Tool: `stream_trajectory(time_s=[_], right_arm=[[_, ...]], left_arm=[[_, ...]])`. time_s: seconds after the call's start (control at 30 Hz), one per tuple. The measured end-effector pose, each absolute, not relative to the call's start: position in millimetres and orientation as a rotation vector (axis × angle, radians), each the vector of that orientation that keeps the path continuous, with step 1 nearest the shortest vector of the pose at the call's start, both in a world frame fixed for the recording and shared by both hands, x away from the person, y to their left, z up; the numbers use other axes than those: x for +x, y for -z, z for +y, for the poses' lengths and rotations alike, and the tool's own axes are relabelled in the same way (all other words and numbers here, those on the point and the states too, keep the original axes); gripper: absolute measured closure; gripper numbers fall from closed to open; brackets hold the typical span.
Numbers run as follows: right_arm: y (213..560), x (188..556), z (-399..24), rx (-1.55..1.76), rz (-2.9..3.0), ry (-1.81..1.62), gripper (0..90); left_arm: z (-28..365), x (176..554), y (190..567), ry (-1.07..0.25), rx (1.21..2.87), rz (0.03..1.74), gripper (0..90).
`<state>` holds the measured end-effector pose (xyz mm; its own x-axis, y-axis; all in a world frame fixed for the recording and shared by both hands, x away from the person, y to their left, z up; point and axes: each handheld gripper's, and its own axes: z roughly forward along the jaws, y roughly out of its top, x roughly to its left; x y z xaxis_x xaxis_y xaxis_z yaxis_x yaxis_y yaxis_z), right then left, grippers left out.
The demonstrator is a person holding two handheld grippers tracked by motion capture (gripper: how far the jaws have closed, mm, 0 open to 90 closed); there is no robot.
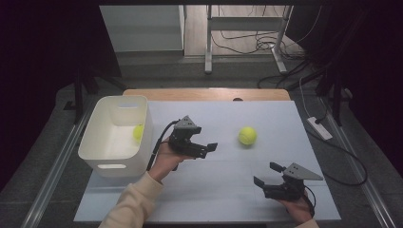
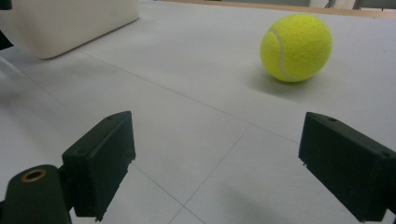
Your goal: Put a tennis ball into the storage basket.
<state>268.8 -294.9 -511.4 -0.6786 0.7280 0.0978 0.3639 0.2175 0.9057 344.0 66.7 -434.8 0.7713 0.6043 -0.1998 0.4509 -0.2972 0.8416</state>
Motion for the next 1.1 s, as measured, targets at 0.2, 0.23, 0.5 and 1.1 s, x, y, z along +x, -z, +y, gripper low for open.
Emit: stream_trajectory(time_s=[0.2, 0.23, 0.5, 1.1], right_arm=[[511.7, 269.0, -294.1, 1.015, 2.147, -1.452, 10.9], [511.7, 269.0, -294.0, 1.015, 2.149, -1.449, 10.9], [511.3, 269.3, -294.5, 1.013, 2.150, -1.446, 10.9], [511.5, 268.2, -294.9, 0.996, 2.160, -1.435, 11.1]], left_arm=[[57.7, 350.7, 432.9, -0.187, 1.921, 0.806, 11.2], [56.3, 351.7, 432.7, -0.187, 1.927, 0.805, 11.2], [42.1, 360.0, 431.3, -0.210, 1.942, 0.807, 11.3], [18.9, 376.6, 432.4, -0.210, 1.977, 0.803, 12.1]])
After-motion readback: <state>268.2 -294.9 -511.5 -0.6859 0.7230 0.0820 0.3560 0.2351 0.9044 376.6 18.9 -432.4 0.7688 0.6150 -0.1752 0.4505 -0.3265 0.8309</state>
